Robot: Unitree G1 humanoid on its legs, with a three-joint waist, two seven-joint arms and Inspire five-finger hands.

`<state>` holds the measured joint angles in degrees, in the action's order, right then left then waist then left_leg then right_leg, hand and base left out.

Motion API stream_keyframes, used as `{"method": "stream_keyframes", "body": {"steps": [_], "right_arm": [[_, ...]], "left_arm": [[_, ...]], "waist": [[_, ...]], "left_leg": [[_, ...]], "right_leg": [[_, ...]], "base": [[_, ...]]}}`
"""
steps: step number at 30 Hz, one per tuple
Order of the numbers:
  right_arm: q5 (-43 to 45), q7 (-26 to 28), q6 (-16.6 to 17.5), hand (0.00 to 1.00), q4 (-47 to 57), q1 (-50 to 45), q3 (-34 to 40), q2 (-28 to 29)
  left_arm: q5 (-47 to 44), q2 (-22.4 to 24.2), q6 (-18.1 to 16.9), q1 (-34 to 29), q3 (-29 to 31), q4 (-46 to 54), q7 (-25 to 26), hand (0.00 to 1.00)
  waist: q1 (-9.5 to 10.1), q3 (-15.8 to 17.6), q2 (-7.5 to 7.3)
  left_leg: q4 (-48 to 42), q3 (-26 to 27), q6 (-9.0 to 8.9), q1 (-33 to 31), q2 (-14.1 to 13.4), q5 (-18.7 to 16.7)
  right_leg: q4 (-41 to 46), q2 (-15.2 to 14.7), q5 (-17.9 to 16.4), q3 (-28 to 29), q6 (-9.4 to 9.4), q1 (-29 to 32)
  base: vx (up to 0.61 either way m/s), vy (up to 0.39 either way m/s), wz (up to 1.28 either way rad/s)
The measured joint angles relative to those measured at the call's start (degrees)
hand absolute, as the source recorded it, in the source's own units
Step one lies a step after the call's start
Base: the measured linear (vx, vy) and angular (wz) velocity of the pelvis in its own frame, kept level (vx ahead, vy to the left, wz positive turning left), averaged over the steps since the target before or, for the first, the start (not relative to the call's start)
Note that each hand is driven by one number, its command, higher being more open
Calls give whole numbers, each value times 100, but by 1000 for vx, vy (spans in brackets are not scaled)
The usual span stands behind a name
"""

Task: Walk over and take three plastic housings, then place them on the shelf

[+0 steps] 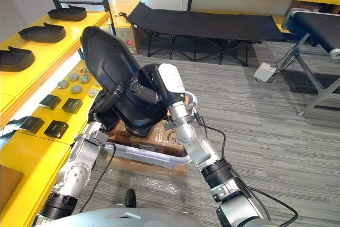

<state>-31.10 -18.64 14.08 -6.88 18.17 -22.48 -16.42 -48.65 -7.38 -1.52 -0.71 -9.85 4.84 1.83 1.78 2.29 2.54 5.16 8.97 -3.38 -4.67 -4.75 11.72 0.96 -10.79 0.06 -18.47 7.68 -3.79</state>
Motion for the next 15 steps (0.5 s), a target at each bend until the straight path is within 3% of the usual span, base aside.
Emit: {"method": "stream_keyframes", "body": {"steps": [2, 3, 10, 15], "right_arm": [[-1, -43, -32, 0, 0, 2, -1, 8], [-1, -50, -60, 100, 0, 1, -1, 29], [140, -231, -107, 100, 19, -5, -34, 190], [1081, -222, -113, 100, 203, -64, -48, 436]], "left_arm": [[39, 27, -50, 15, -65, 0, 90, 0], [142, 43, -89, 17, -92, 4, 148, 0], [479, 259, -98, 66, -109, 14, 462, 0], [1577, 300, -76, 79, -134, 14, 648, 0]], "waist": [[14, 0, 0], [20, 1, -1], [90, 5, -8], [88, 38, -59]], "left_leg": [[0, -22, 8, -62, 8, 8], [0, -35, 11, -91, 16, 10], [0, -114, 11, -133, 22, 10], [-2, -113, 10, -159, 25, 9]], "right_leg": [[1, -2, 3, -16, 0, 49], [1, -7, 5, -25, 1, 70], [-9, 1, -17, -131, -27, 58], [-11, 1, -15, -141, -24, 76]], "base": [[-13, 3, 7], [-3, 4, 3], [11, -12, 6], [0, 0, 0]]}}
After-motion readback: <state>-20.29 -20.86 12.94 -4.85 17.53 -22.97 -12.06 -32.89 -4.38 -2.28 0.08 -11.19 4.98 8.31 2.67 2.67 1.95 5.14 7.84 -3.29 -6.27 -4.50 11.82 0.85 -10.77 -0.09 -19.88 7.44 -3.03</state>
